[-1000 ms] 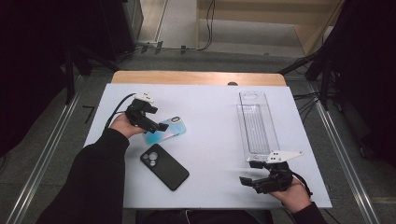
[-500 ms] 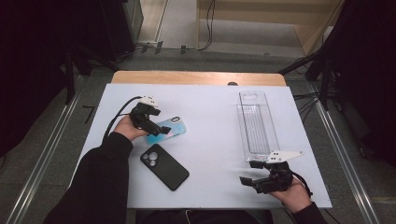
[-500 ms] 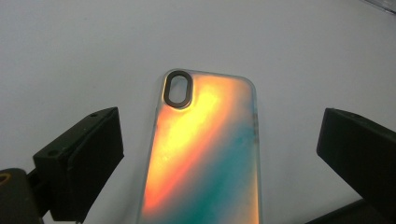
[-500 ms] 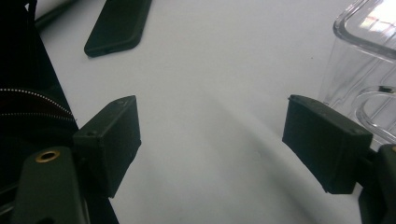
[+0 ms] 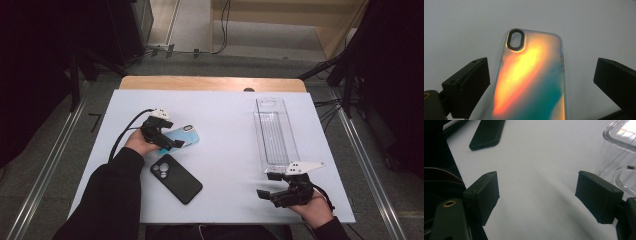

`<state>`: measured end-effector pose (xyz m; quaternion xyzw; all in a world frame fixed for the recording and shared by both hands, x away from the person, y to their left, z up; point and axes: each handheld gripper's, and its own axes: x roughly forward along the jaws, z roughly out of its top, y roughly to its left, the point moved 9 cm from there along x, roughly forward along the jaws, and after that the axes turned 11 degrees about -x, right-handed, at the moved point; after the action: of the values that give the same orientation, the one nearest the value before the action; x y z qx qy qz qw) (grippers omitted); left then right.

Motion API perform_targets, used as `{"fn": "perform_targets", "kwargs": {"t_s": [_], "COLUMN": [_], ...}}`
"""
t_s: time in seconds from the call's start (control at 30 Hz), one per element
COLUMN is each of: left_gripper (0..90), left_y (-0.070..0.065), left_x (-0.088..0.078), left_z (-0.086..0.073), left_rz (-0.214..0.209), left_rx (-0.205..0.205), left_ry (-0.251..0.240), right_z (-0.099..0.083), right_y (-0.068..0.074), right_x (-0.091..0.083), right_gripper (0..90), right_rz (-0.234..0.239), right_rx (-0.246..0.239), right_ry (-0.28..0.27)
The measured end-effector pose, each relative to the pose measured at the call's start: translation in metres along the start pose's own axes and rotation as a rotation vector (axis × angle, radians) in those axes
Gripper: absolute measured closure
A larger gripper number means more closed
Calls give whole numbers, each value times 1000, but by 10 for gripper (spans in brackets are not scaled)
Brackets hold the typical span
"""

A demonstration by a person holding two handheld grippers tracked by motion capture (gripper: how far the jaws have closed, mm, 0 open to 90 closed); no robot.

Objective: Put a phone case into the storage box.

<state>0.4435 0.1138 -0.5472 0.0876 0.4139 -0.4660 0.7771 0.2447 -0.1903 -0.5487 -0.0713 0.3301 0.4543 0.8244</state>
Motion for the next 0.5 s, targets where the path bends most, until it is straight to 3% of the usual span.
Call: {"fn": "perform_targets", "kwargs": {"t_s": [0.23, 0.5], "left_gripper": [12, 12], "left_y": [2, 7], "left_x": [6, 13], "left_z": [-7, -13], "left_rz": [-1, 27], "left_rx": [7, 7], "left_ry": [4, 30], "right_z": [0, 0], "right_y": [0, 1], "right_x": [0, 1], "right_gripper": [172, 172], "right_rz": [2, 5], "right_rx": [-3, -1], "right_ry": [2, 3]}}
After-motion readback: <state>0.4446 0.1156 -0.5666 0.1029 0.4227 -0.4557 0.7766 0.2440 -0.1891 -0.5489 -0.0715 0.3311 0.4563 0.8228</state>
